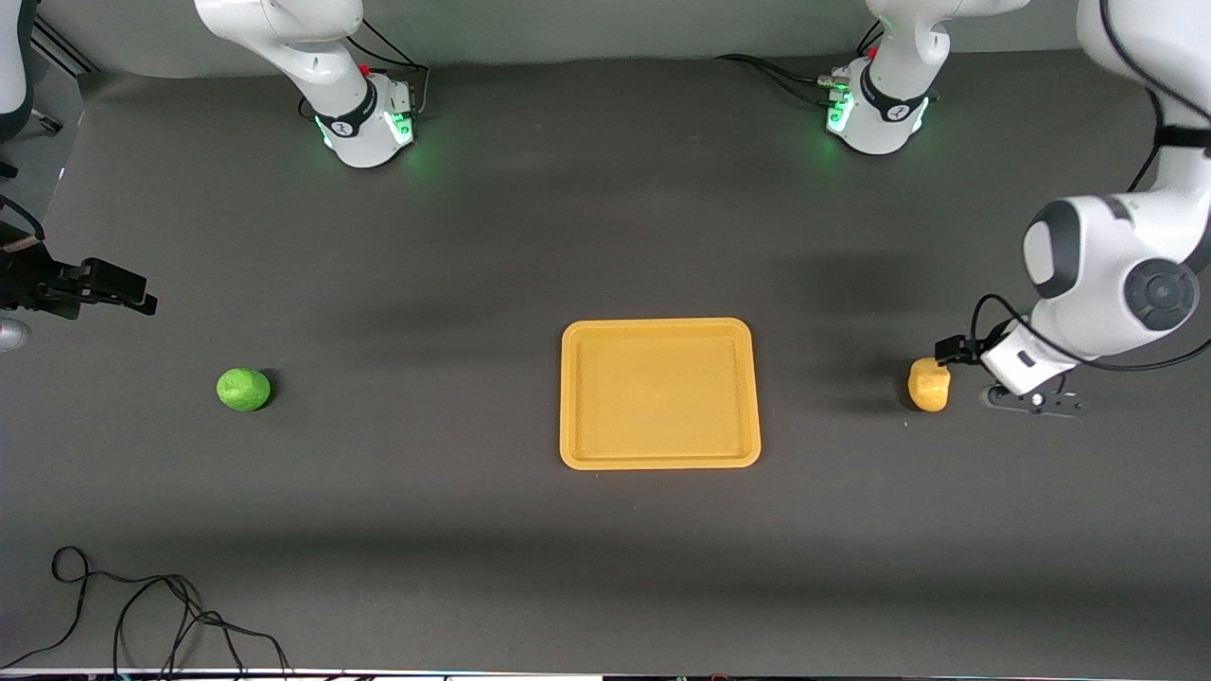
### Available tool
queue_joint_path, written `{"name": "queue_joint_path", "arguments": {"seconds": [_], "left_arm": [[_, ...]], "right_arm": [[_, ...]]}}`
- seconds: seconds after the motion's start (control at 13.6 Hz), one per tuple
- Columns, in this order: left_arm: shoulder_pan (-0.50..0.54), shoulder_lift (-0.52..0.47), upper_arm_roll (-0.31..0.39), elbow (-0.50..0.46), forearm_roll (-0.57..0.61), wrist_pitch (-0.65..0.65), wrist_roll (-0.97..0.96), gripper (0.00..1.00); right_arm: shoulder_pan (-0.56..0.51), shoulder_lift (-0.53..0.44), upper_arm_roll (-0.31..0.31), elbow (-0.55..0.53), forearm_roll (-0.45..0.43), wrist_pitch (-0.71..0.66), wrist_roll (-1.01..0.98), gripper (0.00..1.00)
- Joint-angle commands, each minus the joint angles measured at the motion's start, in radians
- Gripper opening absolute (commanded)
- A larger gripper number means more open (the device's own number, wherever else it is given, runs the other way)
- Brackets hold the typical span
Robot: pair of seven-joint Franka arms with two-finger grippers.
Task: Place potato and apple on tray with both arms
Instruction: 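Close the left gripper on the yellow potato and lift it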
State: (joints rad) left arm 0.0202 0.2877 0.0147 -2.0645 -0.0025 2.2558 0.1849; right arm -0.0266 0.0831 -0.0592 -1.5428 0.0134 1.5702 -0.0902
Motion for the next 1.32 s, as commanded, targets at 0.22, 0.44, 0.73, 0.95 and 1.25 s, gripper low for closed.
{"name": "queue_joint_path", "arguments": {"seconds": [0.22,0.44,0.73,0.95,1.25], "left_arm": [[0.004,0.135,-0.004,-0.003,-0.011,0.14,0.044,0.81],[0.003,0.178,-0.007,-0.003,-0.036,0.177,0.044,0.63],[0.004,0.125,-0.009,0.004,-0.039,0.151,0.035,0.44],[-0.009,0.027,-0.01,0.059,-0.115,-0.052,0.005,0.41],[-0.119,0.011,-0.016,0.161,-0.2,-0.157,-0.199,0.41]], "right_arm": [[-0.001,-0.012,0.001,-0.026,-0.012,0.03,0.018,1.0],[-0.001,-0.016,0.001,-0.026,-0.012,0.03,0.018,1.0],[-0.001,-0.016,0.001,-0.026,-0.012,0.03,0.018,1.0],[-0.001,-0.016,0.001,-0.026,-0.012,0.03,0.018,1.0],[-0.001,-0.016,-0.001,-0.036,-0.015,0.034,0.018,1.0]]}}
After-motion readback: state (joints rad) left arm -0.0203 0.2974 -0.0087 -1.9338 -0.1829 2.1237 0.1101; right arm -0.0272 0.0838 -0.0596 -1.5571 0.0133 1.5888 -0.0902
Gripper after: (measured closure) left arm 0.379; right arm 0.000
